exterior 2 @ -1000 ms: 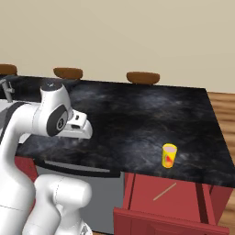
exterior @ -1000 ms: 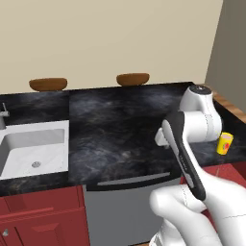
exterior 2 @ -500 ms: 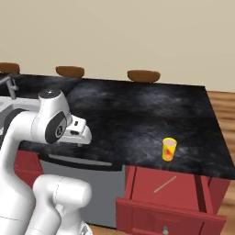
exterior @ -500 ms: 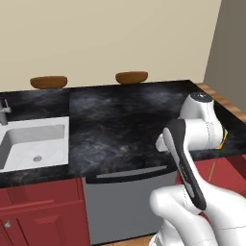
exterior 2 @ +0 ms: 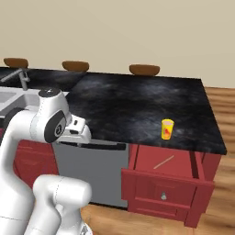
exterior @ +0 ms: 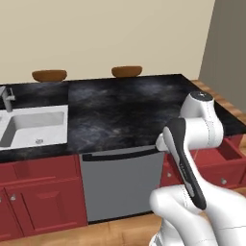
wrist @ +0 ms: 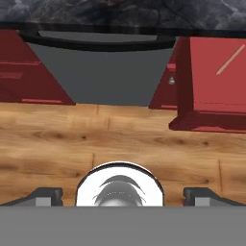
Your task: Pick up the straw from the right drawer and put it inside the smoothie cup.
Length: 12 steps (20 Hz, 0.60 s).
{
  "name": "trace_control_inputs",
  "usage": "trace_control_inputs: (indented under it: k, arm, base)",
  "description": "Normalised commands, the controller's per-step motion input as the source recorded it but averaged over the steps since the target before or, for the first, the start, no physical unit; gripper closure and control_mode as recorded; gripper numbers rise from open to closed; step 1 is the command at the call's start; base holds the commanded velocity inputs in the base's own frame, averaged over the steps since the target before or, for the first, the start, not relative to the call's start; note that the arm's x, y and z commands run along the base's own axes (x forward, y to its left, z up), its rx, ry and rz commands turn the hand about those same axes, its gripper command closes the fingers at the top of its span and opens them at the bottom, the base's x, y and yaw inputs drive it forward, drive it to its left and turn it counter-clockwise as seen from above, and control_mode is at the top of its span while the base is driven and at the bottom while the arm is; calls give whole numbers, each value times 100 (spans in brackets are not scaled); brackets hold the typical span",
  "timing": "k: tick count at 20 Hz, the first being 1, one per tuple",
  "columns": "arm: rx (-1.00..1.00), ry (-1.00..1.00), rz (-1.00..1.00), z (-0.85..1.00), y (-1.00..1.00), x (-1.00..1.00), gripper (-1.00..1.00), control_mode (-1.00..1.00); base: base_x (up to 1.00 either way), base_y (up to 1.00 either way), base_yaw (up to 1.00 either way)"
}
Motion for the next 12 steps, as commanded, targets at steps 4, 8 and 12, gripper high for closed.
trace_control_inputs:
  k: [4, 8, 12]
  arm:
    - [0, 0, 0, 0, 0, 0, -100, 100]
    - [0, 0, 0, 0, 0, 0, -100, 100]
    - [0, 0, 0, 0, 0, 0, -100, 100]
  base:
    - [0, -71, 0]
    - [0, -81, 0]
    - [-6, -80, 0]
